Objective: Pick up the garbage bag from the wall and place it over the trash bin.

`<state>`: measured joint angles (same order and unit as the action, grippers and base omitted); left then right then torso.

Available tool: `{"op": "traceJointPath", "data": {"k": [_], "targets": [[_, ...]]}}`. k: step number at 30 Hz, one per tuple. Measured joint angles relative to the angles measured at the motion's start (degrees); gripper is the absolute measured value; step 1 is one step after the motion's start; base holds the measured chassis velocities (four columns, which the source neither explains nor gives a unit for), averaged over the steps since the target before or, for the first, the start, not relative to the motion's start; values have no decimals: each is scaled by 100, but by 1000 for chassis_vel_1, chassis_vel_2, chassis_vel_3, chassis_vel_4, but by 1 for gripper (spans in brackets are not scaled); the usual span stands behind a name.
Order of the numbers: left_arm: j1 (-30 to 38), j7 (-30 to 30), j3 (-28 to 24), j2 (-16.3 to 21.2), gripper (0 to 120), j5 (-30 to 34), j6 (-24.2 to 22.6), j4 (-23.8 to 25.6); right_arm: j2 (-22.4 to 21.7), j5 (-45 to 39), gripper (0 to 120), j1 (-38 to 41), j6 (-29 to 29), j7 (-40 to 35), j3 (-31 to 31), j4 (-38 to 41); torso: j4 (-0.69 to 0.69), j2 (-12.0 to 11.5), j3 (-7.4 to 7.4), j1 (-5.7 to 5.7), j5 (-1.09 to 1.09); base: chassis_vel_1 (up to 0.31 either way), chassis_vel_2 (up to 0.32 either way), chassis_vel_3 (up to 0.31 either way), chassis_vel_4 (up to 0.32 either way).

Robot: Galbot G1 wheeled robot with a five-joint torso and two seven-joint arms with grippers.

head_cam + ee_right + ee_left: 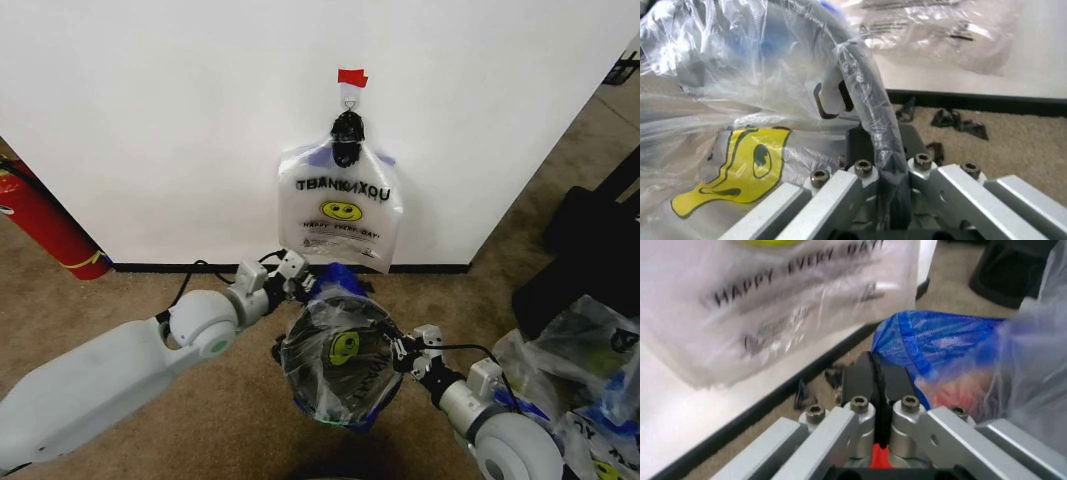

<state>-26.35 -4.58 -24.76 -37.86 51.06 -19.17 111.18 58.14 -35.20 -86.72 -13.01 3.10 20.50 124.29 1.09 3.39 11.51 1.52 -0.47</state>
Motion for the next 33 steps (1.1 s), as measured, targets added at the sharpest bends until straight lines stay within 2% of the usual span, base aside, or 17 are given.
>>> {"op": "traceJointPath", "data": {"k": [4,7,12,16,20,25,27,29,33], "targets": [[-3,135,-16,13,0,-9,18,-165,-40,32,0,1,140,169,-21,-34,1,0,0,0,1,0,0,0,0],[250,351,-271,0,0,-49,84,-466,-71,34,0,-15,233,244,-23,-32,3,0,0,0,2,0,0,0,0],[373,530,-489,15,0,-262,141,-687,-84,-23,0,-16,250,241,-3,8,1,0,0,0,1,0,0,0,0],[381,556,-573,-1,0,-390,171,-743,-87,-38,0,-14,251,241,-10,10,1,0,0,0,1,0,0,0,0],[478,623,-670,-90,0,-786,236,-928,-71,-44,0,8,253,268,-76,15,2,0,0,0,0,0,0,0,0],[438,588,-659,-38,0,-914,142,-796,-33,-86,0,41,253,232,-90,9,2,0,0,0,2,0,0,0,0],[273,484,-477,8,10,-915,19,-661,-26,-191,0,39,238,140,-58,-9,1,0,0,0,-1,0,0,0,0],[196,457,-383,30,13,-905,-21,-599,-19,-253,0,41,223,86,-49,-17,1,0,0,0,0,0,0,0,0],[-276,338,233,201,31,-699,-162,-143,106,-732,0,185,-4,-362,-47,-108,2,0,0,0,2,0,0,0,0]]}}
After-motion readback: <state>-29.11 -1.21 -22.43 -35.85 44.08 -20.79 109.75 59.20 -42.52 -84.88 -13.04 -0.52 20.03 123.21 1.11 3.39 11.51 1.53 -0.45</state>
